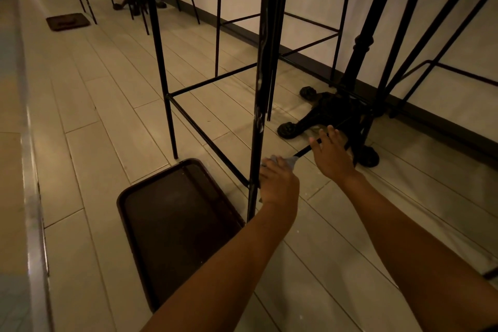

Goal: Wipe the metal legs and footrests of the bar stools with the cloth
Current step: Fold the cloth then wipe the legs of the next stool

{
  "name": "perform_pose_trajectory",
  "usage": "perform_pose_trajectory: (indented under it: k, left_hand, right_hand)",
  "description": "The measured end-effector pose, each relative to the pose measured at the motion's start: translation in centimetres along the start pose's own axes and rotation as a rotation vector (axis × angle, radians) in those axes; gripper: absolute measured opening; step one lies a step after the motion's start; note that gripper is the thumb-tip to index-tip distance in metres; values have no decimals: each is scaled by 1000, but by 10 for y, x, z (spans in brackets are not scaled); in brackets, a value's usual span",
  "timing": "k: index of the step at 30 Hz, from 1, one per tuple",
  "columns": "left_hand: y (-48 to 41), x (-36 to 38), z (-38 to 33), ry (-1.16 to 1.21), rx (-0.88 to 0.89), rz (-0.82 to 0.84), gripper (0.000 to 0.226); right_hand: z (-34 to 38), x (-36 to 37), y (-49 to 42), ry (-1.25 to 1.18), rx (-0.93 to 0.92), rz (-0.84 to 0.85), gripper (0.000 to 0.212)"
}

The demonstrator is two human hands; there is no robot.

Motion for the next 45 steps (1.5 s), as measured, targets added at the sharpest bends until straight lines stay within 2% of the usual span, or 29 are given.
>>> perform_pose_trajectory:
  k: [3, 9, 14, 18, 22, 26, 30, 34, 37, 45]
  left_hand:
    - [2, 3, 0, -61, 0, 9, 62]
    - [16, -10, -8, -184, 78, 106, 60]
    - [12, -12, -11, -248, 75, 160, 63]
    - [15, -15, -10, -246, 40, 154, 63]
    - [23, -8, -13, -323, 124, 134, 61]
    - [25, -10, -12, -329, 130, 145, 60]
    - [29, -10, -16, -330, 121, 181, 70]
    - [16, -12, -12, -253, 91, 120, 60]
    - [10, -14, -8, -216, 60, 55, 65]
    - [26, -1, -14, -348, 233, 70, 63]
  right_hand:
    - [-2, 3, 2, -101, 47, -8, 60]
    - [-1, 2, 3, -102, 34, 2, 60]
    - [1, 1, 5, -87, 21, -14, 58]
    - [1, 0, 5, -62, 14, -15, 58]
    - [1, -3, 7, -53, 2, -44, 57]
    - [2, -3, 10, -53, -12, -52, 56]
    - [2, -3, 10, -59, -24, -43, 57]
    - [2, -2, 8, -52, -17, -56, 57]
    - [2, -2, 7, -57, -4, -58, 57]
    - [5, -2, 9, -57, 19, -45, 56]
Point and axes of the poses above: each hand's wrist, its own y-axis away from the middle knuckle, its own x-axis out of the palm, z = x × y, the point moved 8 cm from there along -y, towards the middle knuckle, and after that the axes turned 2 degrees about y, right-handed, at the moved point
